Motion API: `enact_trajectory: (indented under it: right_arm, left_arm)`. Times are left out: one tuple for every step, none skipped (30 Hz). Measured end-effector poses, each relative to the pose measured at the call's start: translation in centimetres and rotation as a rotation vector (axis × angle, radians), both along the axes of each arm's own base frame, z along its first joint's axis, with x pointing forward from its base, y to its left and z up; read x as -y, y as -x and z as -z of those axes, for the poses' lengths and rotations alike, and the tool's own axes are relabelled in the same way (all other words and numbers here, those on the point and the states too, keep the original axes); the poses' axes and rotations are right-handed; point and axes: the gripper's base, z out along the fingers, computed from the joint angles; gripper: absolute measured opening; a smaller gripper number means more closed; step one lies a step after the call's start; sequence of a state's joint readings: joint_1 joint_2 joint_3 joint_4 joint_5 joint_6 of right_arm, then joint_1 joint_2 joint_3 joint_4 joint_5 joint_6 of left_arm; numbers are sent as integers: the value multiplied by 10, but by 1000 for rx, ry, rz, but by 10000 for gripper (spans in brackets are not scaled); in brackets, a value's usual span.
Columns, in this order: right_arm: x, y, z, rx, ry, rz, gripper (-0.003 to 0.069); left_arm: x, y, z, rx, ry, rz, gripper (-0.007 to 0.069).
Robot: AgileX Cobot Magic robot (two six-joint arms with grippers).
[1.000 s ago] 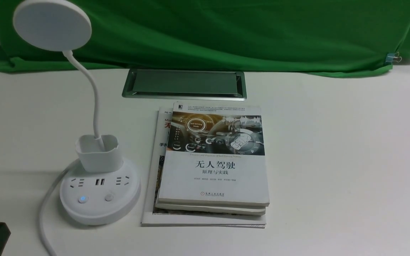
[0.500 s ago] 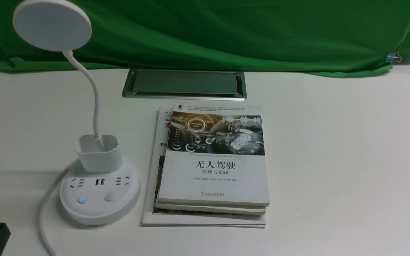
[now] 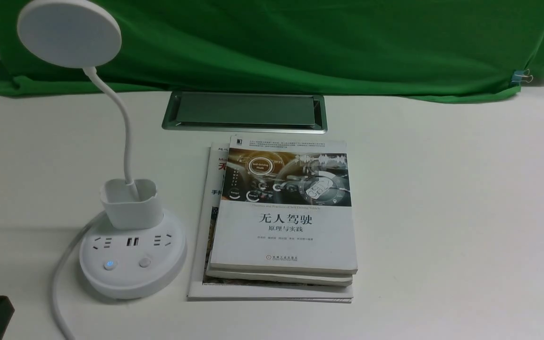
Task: Turn off the desk lamp on the white desktop by hand.
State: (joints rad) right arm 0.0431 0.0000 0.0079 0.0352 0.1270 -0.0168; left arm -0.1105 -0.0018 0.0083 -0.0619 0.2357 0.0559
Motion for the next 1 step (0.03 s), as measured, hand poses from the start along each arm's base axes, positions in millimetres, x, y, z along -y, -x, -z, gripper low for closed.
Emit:
enact_trajectory:
  right_arm:
    - [0, 0, 0, 0, 0, 0, 36]
  left_arm:
    - [0, 0, 0, 0, 0, 0, 19]
